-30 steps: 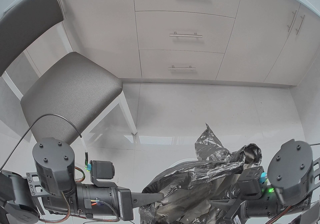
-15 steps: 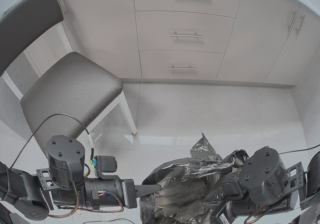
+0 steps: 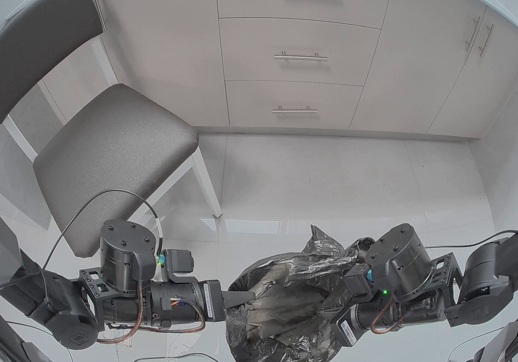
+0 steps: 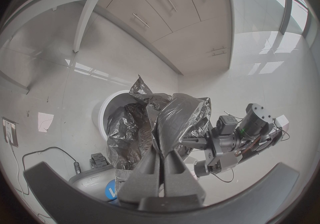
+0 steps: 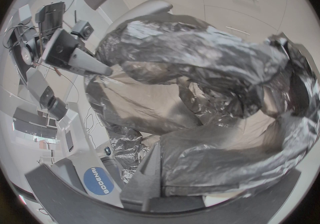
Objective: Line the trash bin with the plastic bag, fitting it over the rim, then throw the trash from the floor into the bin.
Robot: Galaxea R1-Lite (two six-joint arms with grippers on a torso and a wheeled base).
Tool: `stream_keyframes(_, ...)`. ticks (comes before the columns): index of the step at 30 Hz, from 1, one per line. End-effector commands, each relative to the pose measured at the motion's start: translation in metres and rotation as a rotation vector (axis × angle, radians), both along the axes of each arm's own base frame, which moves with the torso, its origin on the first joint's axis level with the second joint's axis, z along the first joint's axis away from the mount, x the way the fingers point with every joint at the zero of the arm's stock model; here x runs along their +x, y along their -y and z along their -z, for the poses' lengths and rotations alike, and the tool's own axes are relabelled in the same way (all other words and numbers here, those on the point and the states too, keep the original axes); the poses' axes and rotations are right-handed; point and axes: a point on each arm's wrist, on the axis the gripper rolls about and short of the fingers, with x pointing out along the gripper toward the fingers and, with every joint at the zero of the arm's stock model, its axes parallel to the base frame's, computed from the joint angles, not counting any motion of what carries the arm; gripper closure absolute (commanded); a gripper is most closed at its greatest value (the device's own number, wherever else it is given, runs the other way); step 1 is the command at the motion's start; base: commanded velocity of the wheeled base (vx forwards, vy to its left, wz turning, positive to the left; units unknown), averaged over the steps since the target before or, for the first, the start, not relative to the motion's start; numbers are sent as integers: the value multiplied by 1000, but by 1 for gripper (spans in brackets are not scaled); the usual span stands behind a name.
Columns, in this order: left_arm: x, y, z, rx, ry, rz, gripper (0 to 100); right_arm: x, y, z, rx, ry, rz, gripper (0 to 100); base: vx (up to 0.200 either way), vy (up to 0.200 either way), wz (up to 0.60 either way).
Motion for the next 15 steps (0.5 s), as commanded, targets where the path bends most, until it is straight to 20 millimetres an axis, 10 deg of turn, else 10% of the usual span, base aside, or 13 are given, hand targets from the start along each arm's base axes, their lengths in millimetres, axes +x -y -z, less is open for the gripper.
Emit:
stream_keyframes(1, 6, 1, 13, 30, -36, -10, 100, 13, 4, 23, -56, -50, 32, 100, 0, 0, 0)
stream_keyframes(15, 23, 10, 63, 53, -55, -22, 100, 50, 12, 65, -90, -54, 89, 100, 0, 0, 0)
